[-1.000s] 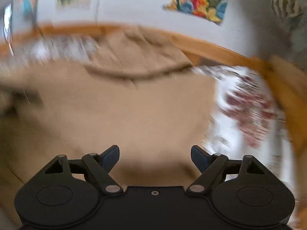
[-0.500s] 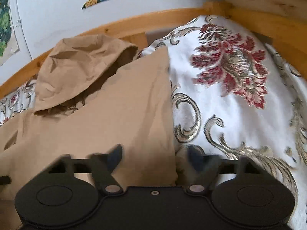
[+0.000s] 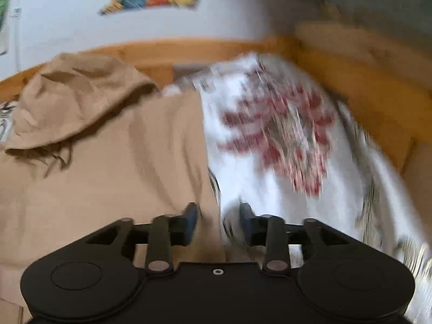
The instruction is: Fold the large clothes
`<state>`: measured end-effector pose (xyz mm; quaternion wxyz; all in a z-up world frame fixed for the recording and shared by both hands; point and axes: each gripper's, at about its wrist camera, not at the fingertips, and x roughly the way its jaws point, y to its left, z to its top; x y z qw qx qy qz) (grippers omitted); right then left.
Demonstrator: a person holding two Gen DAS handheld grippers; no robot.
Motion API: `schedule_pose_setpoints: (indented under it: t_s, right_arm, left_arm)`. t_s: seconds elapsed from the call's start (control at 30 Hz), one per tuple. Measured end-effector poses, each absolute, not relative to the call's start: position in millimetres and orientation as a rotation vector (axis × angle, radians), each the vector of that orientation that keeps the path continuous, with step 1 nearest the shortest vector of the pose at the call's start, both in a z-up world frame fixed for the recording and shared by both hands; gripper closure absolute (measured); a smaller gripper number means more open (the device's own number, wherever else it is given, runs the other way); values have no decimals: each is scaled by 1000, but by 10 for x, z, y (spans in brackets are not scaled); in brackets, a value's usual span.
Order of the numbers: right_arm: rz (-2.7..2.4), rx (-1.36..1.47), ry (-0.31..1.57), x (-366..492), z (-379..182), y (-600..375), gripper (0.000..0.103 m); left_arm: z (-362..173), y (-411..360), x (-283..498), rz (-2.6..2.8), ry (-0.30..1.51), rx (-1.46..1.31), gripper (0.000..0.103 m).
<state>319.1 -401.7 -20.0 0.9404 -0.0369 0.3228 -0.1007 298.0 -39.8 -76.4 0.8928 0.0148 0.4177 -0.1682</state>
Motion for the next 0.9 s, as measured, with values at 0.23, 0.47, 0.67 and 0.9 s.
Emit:
schedule_pose_setpoints:
  t_s: [0.23,0.47,0.67,0.9]
  right_arm:
    - [-258,-311,720,3627,-570,-3846,34]
    - [-203,-256,624,3176,-373,-3712,21]
    - [-79,-245,507,2431,-101,-3165,3]
    - [38,-56,485,1823,23,-2681,1]
  left_arm:
    - [-746,-468,2945,-330,871,100,68]
    - [-641,-234,2625,-385,843,52,15]
    - [-459,-13,2173,-312,775,48,5]
    - [-245,570,1539,-35,725,-91,1]
